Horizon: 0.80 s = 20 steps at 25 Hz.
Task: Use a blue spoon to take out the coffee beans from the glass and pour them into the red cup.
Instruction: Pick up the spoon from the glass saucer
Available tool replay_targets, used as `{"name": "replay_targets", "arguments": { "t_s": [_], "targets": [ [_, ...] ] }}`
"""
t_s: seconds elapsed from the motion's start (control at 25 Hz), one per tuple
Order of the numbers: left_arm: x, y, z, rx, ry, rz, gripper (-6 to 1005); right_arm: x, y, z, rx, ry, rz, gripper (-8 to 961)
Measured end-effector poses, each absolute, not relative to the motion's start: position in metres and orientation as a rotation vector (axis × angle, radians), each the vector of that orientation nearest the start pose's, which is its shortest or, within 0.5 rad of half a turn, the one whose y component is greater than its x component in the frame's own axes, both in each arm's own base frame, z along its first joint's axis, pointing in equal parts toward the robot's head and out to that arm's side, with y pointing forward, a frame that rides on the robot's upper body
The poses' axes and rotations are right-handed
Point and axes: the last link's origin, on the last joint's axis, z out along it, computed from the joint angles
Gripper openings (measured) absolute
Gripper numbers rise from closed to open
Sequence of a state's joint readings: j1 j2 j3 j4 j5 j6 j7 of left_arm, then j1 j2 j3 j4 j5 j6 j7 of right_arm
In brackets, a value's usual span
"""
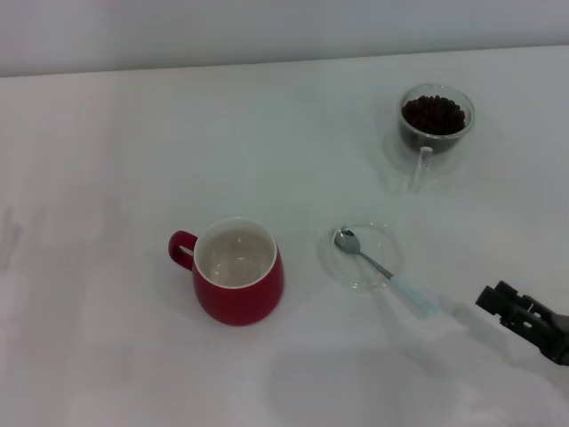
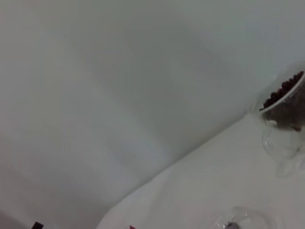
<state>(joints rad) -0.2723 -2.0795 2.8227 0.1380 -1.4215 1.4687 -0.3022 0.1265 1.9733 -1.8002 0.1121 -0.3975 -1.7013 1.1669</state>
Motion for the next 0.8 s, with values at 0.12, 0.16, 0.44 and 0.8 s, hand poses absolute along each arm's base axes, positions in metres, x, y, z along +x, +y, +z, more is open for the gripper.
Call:
{"name": "replay_targets", "arguments": {
  "t_s": [0.12, 0.16, 0.44, 0.8],
  "targets": [
    [-0.357, 0.257, 0.005, -1.4, -0.625, -0.876, 893, 0.378, 0.141, -0.018, -1.889, 1.446, 1.17, 840],
    [-0.357, 0.257, 0.005, -1.4, -0.624, -0.877, 893, 0.378, 0.139, -0.02, -1.869, 1.449, 1.173, 840],
    [-0.353, 0.262, 0.003, -1.406, -0.623, -0.888, 892, 0.379, 0.118, -0.023, -1.797, 1.467, 1.191, 841],
    [-0.348, 0.266, 0.0, -1.417, -0.624, -0.902, 892, 0.371, 0.107, -0.031, -1.873, 1.421, 1.186, 841]
  ]
}}
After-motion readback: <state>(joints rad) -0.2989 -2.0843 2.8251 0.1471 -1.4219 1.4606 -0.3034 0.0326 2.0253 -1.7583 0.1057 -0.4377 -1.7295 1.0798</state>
